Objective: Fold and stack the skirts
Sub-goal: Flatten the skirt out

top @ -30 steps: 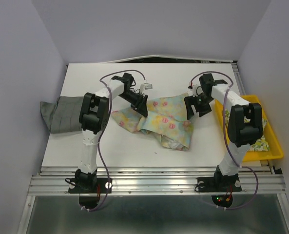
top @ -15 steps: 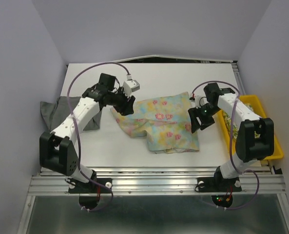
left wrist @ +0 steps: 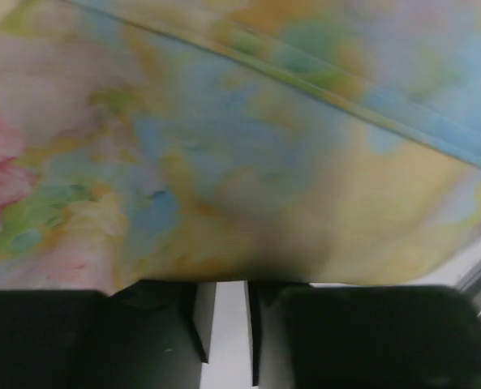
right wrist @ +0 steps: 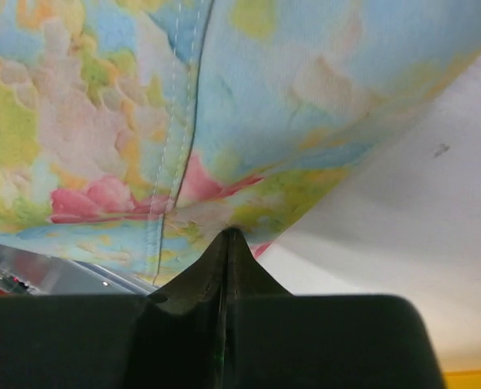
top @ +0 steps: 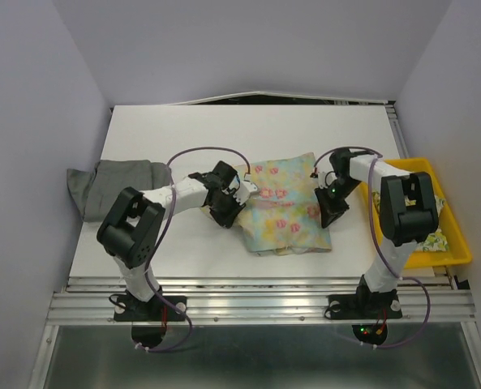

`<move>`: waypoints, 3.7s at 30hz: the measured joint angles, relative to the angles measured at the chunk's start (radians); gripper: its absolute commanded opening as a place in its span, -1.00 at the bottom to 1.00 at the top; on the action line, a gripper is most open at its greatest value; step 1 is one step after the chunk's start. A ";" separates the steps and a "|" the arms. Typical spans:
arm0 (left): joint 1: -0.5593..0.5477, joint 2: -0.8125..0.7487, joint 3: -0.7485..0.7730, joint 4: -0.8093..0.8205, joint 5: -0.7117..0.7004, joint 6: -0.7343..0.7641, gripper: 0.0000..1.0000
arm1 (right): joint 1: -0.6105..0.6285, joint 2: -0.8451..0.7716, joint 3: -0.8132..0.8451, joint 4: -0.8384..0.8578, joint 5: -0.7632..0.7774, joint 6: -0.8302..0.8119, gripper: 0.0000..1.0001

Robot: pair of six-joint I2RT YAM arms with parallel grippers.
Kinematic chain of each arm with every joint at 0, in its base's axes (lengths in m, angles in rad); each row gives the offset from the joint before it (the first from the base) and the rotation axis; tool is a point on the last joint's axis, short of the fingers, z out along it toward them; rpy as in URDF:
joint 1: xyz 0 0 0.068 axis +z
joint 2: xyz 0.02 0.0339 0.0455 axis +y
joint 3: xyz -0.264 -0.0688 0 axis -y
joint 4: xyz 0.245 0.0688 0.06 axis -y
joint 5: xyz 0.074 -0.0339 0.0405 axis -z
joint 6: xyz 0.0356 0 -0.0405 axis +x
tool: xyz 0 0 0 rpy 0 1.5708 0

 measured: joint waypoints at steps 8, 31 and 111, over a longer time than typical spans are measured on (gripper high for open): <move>0.194 0.226 0.362 -0.042 -0.014 0.017 -1.00 | 0.000 0.050 0.138 0.025 -0.035 0.037 -0.99; 0.105 -0.068 0.062 0.038 -0.094 0.079 0.22 | 0.000 0.152 0.144 0.049 -0.166 0.212 0.04; 0.324 0.549 1.047 -0.684 0.785 0.199 -1.00 | 0.487 -0.060 0.051 0.562 0.178 0.063 0.59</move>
